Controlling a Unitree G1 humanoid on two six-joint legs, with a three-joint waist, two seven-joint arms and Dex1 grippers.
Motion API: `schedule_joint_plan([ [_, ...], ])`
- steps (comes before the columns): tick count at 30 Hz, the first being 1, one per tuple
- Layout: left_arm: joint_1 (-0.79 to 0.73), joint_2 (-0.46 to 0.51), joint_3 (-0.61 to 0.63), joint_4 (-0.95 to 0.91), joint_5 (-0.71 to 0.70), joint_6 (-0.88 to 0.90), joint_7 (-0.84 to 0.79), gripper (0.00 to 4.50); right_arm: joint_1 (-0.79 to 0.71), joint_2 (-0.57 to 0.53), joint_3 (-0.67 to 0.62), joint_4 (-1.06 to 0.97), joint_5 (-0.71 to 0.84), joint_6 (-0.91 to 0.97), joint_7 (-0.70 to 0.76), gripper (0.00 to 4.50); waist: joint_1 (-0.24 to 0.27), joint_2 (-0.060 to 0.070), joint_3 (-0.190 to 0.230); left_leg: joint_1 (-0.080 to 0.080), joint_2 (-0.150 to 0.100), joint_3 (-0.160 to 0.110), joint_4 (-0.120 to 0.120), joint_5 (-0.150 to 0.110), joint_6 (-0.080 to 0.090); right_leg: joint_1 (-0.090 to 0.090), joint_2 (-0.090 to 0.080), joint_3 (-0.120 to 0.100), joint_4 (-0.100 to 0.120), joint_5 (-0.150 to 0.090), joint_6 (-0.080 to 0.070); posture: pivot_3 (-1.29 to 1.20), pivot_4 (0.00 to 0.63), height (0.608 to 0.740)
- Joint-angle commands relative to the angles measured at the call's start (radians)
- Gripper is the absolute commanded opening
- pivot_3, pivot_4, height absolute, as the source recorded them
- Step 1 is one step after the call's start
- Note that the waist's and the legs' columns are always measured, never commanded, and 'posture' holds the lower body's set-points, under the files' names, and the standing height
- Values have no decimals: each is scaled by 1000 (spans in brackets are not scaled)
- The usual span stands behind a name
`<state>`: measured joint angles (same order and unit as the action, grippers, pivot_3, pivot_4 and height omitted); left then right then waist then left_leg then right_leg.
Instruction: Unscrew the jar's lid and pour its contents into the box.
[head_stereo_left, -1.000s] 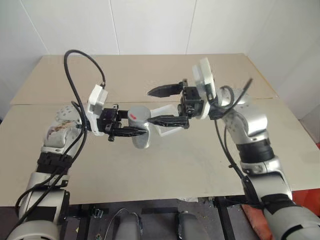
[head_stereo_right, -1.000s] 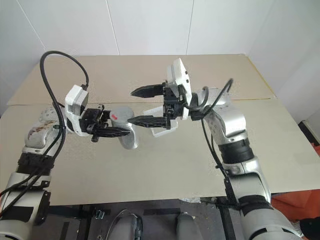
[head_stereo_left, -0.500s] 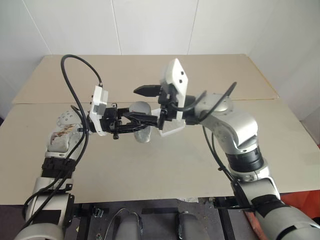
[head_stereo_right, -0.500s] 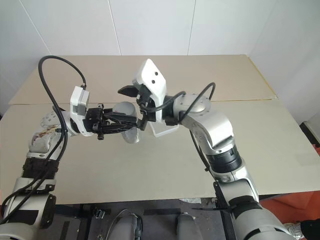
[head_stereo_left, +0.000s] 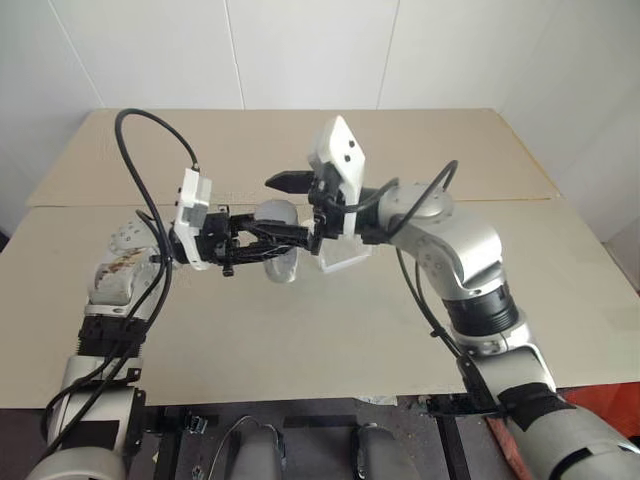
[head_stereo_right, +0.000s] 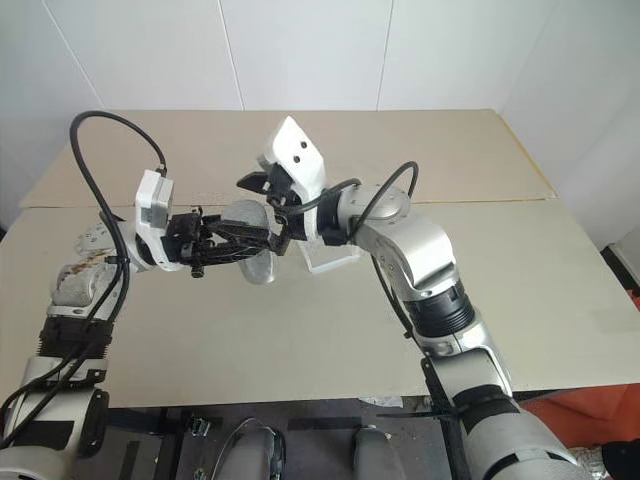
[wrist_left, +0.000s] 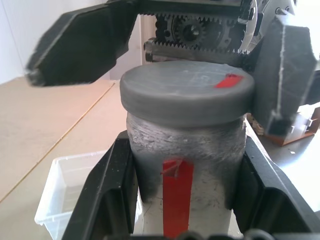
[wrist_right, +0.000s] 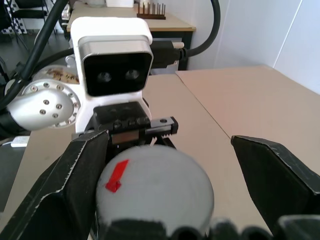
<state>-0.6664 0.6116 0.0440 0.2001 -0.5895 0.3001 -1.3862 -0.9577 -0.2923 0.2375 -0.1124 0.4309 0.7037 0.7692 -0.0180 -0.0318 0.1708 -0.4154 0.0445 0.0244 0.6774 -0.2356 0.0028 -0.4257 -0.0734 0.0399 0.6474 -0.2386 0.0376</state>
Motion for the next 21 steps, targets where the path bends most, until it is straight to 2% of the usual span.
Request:
schedule_joint_plan([
  [1, -4, 34, 52, -56, -61, 5, -72, 2082, 19, -74, -101, 15, -18, -19, -13, 4462, 0, 0, 0, 0, 0, 0, 0, 0, 0, 0, 0, 0, 0, 0, 0, 0, 150, 740],
  [13, 12, 58, 70, -74, -66, 30, -103, 2082, 67, -179, -162, 18, 3, -44, 17, 4462, 2, 0, 0, 0, 0, 0, 0, 0, 0, 0, -1, 0, -4, 0, 0, 0, 150, 740],
  [21, -22, 29, 55, -22, -38, 7, -99, 2082, 81, -185, -175, -115, 91, 1, 70, 4462, -3, 0, 0, 0, 0, 0, 0, 0, 0, 0, 0, 1, -3, 0, 0, 0, 150, 740],
])
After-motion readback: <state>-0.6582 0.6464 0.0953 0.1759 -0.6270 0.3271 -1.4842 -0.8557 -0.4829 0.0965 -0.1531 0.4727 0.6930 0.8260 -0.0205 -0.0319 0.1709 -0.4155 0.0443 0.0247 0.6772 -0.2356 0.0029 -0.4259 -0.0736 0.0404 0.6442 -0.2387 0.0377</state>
